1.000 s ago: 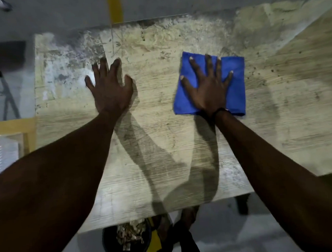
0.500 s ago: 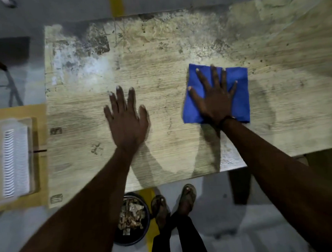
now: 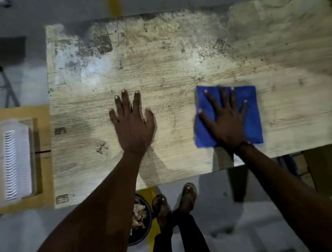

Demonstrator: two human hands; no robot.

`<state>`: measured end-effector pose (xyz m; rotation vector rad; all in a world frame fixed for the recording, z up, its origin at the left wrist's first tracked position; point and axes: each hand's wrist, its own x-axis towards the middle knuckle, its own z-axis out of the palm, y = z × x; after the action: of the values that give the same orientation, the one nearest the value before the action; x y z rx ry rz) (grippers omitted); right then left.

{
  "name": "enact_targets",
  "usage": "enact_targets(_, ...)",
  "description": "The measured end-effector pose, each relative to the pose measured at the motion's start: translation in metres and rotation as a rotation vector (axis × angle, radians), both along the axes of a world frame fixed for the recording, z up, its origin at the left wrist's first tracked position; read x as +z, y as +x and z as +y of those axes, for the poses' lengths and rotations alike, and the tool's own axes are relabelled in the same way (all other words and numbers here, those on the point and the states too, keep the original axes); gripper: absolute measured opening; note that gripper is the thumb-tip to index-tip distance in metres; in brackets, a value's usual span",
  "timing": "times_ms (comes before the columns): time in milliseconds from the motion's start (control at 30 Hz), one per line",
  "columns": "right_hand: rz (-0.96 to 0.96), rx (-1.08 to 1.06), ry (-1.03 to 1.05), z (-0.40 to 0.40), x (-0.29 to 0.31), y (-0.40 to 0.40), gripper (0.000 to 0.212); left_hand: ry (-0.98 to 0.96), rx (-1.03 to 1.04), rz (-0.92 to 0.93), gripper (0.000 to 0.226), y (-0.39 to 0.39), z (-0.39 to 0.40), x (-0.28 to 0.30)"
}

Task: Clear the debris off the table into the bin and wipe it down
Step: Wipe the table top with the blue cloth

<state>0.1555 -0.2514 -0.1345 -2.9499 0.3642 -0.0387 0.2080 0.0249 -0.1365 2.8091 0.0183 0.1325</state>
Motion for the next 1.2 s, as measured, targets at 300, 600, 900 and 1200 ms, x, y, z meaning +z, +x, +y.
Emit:
enact_targets(300,-0.082,0.184,-0.009,0.082,-0.006,0.03,0.07,0.013,0.008,-0.019,0.066,0.001,0.001,0.001)
enact_targets(600,-0.023,-0.194,0.057,0.024,-0.002,0.097,0.076,-0.019,0.005,-0.012,0.067,0.0,-0.002,0.004)
enact_targets(900,-0.099,0.07,0.003,0.049,-0.008,0.104,0.073,0.041,0.004,-0.054,0.066,0.0,-0.001,-0.001)
enact_targets(1200,-0.09,0.307,0.019,0.105,-0.008,-0.007,0.071,0.036,-0.003,-0.039,0.065,0.002,0.0,-0.001)
